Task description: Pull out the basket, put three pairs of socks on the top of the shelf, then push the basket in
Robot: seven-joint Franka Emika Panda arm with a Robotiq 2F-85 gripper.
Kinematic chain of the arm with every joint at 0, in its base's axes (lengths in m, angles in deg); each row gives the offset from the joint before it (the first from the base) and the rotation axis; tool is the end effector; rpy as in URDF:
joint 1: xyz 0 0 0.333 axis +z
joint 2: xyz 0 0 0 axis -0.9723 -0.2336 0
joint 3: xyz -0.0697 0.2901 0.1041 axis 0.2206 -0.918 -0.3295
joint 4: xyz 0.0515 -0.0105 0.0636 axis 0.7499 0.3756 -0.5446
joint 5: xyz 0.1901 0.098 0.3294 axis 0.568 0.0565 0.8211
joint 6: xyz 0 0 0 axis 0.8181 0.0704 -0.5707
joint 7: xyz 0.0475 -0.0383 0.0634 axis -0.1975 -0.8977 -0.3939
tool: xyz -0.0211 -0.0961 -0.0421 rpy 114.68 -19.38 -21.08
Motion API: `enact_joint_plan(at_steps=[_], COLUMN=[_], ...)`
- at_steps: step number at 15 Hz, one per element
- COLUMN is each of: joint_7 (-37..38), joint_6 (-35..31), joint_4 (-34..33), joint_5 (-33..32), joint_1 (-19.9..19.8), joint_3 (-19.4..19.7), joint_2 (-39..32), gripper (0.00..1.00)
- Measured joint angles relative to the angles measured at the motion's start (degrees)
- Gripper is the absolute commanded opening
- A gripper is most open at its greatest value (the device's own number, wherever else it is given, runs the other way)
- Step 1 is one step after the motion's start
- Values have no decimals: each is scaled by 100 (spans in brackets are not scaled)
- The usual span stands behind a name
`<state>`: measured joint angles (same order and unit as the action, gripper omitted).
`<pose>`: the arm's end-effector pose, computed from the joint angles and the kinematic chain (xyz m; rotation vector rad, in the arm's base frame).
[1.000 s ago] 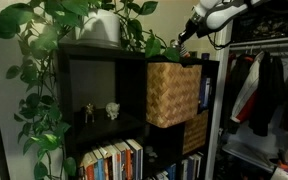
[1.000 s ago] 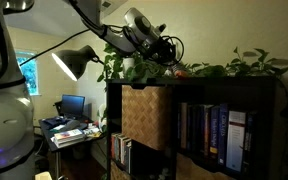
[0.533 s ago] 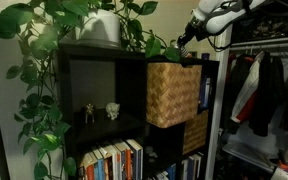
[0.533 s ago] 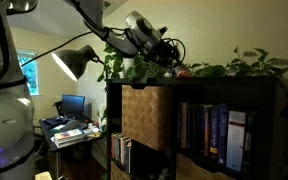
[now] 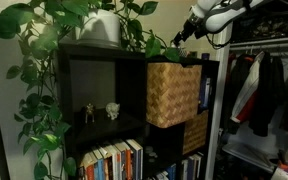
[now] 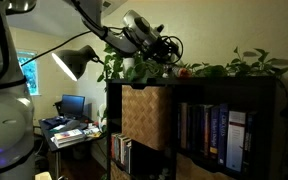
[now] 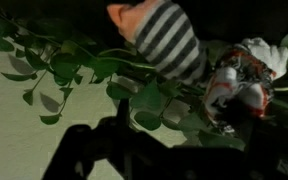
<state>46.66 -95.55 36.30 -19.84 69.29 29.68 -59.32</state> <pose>0.5484 0.0124 0.6467 2.4214 0.2184 1.2517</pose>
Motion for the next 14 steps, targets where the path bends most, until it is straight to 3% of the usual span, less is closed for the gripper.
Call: enact_joint_plan(at_steps=[7,14], joint_7=[0,0], joint_6=[84,685], joint_4=[-107,-55], joint_5=[-163,-238], joint_1=[19,14], joint_3=[-173,-170], joint_2=[40,40], gripper=[100,100])
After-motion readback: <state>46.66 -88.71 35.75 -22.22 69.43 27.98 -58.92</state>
